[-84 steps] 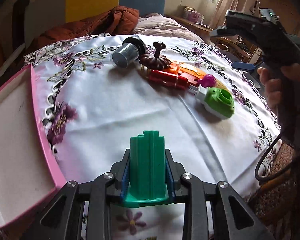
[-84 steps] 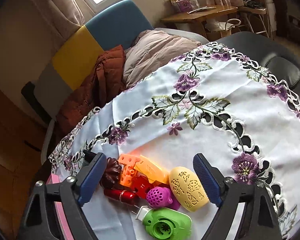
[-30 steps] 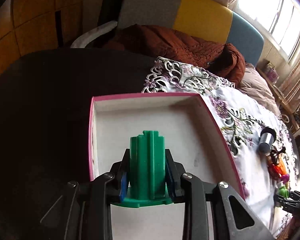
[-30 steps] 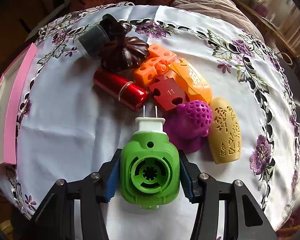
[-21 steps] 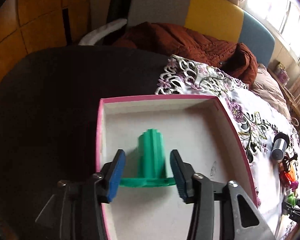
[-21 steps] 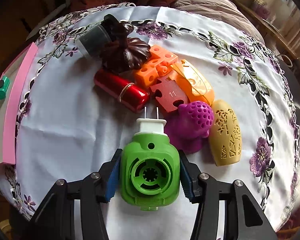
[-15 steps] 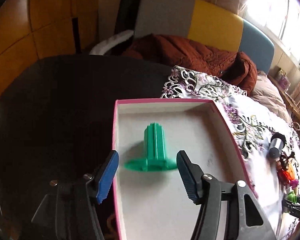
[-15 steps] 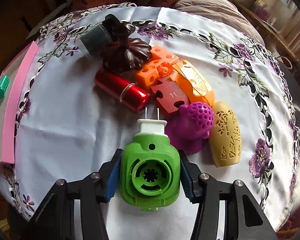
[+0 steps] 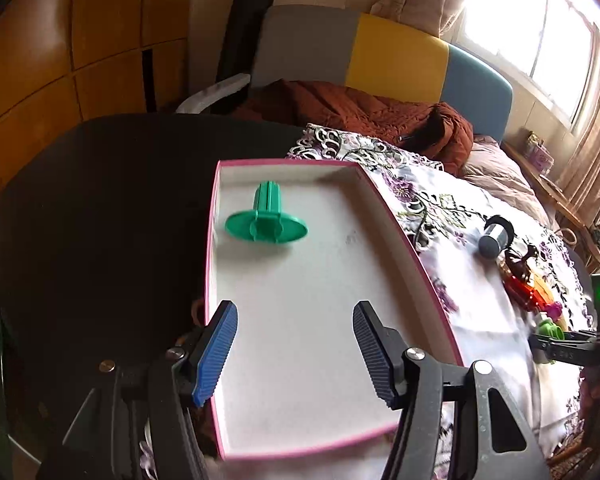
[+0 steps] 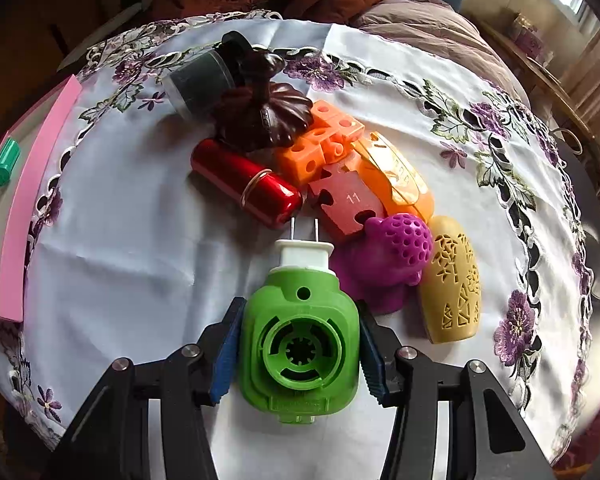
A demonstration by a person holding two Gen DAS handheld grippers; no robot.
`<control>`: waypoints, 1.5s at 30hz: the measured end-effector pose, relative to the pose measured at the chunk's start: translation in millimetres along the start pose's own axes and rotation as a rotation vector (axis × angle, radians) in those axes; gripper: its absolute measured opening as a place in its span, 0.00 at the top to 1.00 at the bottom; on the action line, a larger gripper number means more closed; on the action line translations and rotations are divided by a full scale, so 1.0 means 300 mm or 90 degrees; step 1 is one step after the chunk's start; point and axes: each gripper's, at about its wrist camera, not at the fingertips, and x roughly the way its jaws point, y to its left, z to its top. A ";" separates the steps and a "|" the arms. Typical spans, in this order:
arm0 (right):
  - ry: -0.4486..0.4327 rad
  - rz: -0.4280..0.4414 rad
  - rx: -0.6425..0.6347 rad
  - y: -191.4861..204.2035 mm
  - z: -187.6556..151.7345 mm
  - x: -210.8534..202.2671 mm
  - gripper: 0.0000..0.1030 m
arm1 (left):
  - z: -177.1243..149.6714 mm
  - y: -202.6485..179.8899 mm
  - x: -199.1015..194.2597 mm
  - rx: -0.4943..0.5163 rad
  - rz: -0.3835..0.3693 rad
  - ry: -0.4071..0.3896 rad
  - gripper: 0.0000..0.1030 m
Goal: Organize rigid objects
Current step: 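Release the green piece in the tray and withdraw the left gripper, then carry the green plug device into the tray and release it with the right gripper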
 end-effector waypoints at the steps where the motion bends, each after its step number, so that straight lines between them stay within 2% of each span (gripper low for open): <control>1: 0.000 0.003 -0.001 0.004 0.000 -0.001 0.49 | -0.012 -0.004 -0.010 0.003 0.001 -0.001 0.41; 9: 0.002 0.038 -0.035 0.066 -0.022 -0.024 0.49 | -0.049 -0.002 -0.071 0.016 0.021 -0.022 0.41; 15: 0.004 0.104 -0.045 0.145 -0.067 -0.053 0.49 | -0.052 0.032 -0.079 0.014 0.025 -0.024 0.41; 19: -0.018 0.165 -0.030 0.203 -0.048 -0.092 0.49 | -0.045 0.059 -0.077 0.000 0.021 -0.027 0.41; 28: -0.114 0.220 -0.079 0.431 0.123 -0.236 0.49 | -0.036 0.100 -0.043 -0.021 0.020 -0.018 0.41; 34: -0.156 0.224 -0.124 0.625 0.253 -0.227 0.49 | -0.020 0.129 -0.011 -0.033 0.020 -0.003 0.41; 39: -0.150 0.226 -0.160 0.801 0.355 -0.152 0.49 | -0.002 0.157 0.013 -0.046 0.026 0.009 0.41; 45: -0.098 0.201 -0.181 0.963 0.464 -0.014 0.49 | 0.027 0.192 0.022 -0.060 0.039 0.020 0.41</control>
